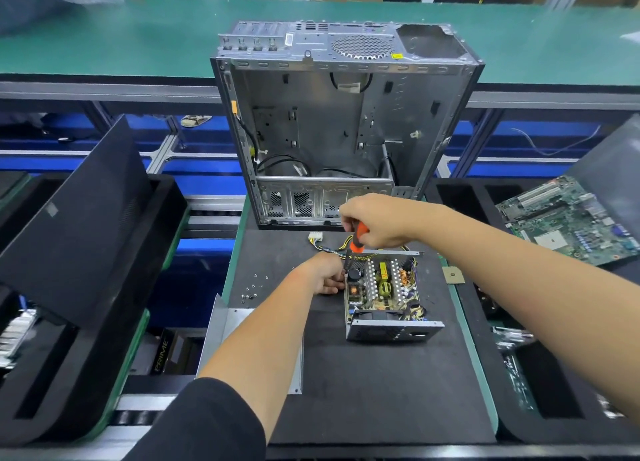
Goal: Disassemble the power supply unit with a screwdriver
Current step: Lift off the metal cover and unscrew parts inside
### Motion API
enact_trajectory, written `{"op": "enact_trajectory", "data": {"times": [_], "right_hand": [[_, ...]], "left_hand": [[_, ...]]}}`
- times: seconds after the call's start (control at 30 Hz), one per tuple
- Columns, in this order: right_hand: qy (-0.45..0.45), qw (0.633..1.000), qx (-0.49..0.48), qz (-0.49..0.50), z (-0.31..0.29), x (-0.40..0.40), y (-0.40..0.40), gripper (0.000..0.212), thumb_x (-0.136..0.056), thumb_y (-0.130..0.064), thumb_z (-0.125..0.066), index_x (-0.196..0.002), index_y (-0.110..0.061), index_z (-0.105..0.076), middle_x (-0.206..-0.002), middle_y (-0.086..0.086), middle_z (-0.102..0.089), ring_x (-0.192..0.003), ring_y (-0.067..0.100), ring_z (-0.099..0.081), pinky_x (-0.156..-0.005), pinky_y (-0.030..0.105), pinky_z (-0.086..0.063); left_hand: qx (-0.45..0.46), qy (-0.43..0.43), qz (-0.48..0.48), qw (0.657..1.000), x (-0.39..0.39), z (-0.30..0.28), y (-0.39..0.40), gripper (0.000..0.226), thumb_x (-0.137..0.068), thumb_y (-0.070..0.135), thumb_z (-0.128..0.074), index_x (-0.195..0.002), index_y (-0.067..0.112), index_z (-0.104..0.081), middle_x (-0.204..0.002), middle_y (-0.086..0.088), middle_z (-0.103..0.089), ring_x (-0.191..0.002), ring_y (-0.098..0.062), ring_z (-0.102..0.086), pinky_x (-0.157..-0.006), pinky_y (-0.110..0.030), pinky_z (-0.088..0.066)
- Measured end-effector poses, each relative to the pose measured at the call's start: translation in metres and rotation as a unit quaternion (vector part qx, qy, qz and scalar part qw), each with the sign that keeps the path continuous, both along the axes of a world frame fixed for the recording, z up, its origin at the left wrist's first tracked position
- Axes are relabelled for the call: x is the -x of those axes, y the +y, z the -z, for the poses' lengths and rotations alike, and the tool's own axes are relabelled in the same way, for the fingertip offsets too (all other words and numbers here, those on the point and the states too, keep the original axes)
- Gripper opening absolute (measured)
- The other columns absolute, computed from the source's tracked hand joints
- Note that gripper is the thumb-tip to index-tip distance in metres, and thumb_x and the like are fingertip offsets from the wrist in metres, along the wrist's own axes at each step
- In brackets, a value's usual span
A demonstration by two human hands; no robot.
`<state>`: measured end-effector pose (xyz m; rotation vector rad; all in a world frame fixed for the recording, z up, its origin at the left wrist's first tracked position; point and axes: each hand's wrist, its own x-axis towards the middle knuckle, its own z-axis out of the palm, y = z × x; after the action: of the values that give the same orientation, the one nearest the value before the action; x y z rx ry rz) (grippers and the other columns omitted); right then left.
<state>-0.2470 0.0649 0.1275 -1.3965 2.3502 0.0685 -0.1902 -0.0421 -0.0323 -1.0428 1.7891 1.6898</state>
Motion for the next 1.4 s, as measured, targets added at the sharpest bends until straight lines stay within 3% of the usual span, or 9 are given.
{"op": "enact_trajectory", "data": {"times": [0.07,0.13,0.23,0.33,0.43,0.57,1.0,1.27,1.4], "right_hand": [[-0.025,1.0,0.017,-0.005,-0.002,0.0,0.004,0.017,-0.082,-0.002,-0.06,-0.092,-0.016,-0.056,-0.096,0.004,-0.064,-0.087,0.023,-0.056,-0.068,0.03,-0.043],[0.018,1.0,-0.006,-0.003,0.0,0.0,0.003,0.008,-0.091,-0.021,-0.059,-0.092,-0.016,-0.054,-0.094,0.006,-0.061,-0.085,0.025,-0.054,-0.072,0.032,-0.044],[0.078,0.994,-0.073,0.018,0.003,-0.002,-0.001,0.022,-0.105,-0.025,-0.035,-0.092,-0.013,-0.048,-0.096,0.015,-0.057,-0.074,0.027,-0.048,-0.069,0.037,-0.042],[-0.004,1.0,0.009,0.021,0.002,-0.002,-0.001,0.007,-0.095,-0.013,-0.048,-0.101,-0.012,-0.052,-0.095,0.01,-0.063,-0.077,0.024,-0.052,-0.065,0.035,-0.041],[-0.065,0.997,0.037,0.037,0.001,-0.001,0.004,0.023,-0.079,-0.007,-0.064,-0.099,-0.016,-0.058,-0.093,0.004,-0.063,-0.079,0.018,-0.054,-0.063,0.028,-0.042],[-0.031,0.993,0.055,0.096,0.007,0.0,0.003,0.017,-0.09,-0.024,-0.057,-0.091,-0.008,-0.06,-0.084,0.01,-0.07,-0.059,0.022,-0.063,-0.057,0.032,-0.05],[0.005,0.99,0.09,0.105,0.011,0.0,0.002,0.009,-0.084,-0.019,-0.061,-0.083,-0.011,-0.064,-0.083,0.007,-0.069,-0.064,0.019,-0.055,-0.05,0.025,-0.037],[0.015,0.989,0.099,0.106,0.007,0.003,0.006,0.008,-0.082,-0.018,-0.061,-0.083,-0.012,-0.065,-0.071,-0.005,-0.061,-0.069,0.02,-0.056,-0.051,0.026,-0.038],[0.011,0.99,0.097,0.106,0.009,0.003,0.006,0.008,-0.082,-0.019,-0.06,-0.084,-0.013,-0.065,-0.076,-0.001,-0.064,-0.071,0.022,-0.06,-0.055,0.028,-0.044]], "left_hand": [[0.001,0.001,0.0,1.0,0.0,0.0,0.0,0.024,-0.086,-0.007,-0.032,-0.08,0.008,-0.049,-0.077,-0.002,-0.053,-0.065,-0.013,-0.057,-0.053,-0.024,-0.043],[-0.001,0.0,0.001,1.0,0.0,-0.001,0.0,0.024,-0.086,-0.007,-0.032,-0.079,0.008,-0.049,-0.075,-0.002,-0.054,-0.065,-0.013,-0.058,-0.053,-0.024,-0.043],[0.0,-0.002,0.002,1.0,0.0,-0.002,0.0,0.025,-0.087,-0.007,-0.031,-0.079,0.009,-0.048,-0.073,-0.002,-0.054,-0.065,-0.013,-0.058,-0.053,-0.023,-0.042],[0.001,-0.001,0.006,1.0,0.0,-0.002,0.0,0.024,-0.087,-0.007,-0.031,-0.078,0.008,-0.047,-0.075,-0.003,-0.052,-0.066,-0.014,-0.057,-0.055,-0.023,-0.042],[0.001,-0.002,0.008,1.0,-0.001,-0.002,0.0,0.024,-0.087,-0.008,-0.032,-0.077,0.008,-0.047,-0.075,-0.003,-0.052,-0.066,-0.014,-0.056,-0.055,-0.023,-0.042],[0.003,-0.002,0.003,1.0,0.0,-0.003,0.0,0.025,-0.087,-0.007,-0.031,-0.077,0.008,-0.048,-0.073,-0.003,-0.053,-0.065,-0.014,-0.057,-0.054,-0.023,-0.042],[-0.007,0.005,-0.019,1.0,-0.007,-0.006,-0.004,0.027,-0.09,-0.007,-0.028,-0.08,0.005,-0.049,-0.076,-0.007,-0.054,-0.066,-0.016,-0.057,-0.058,-0.022,-0.043],[0.113,0.045,-0.013,0.992,-0.001,0.001,-0.001,0.016,-0.094,0.004,-0.044,-0.095,0.0,-0.059,-0.09,-0.014,-0.068,-0.058,-0.019,-0.064,-0.054,-0.026,-0.053],[0.168,0.068,0.031,0.983,0.0,0.002,-0.002,0.018,-0.091,0.0,-0.046,-0.078,0.006,-0.058,-0.099,-0.017,-0.069,-0.072,-0.022,-0.065,-0.061,-0.028,-0.056]]}}
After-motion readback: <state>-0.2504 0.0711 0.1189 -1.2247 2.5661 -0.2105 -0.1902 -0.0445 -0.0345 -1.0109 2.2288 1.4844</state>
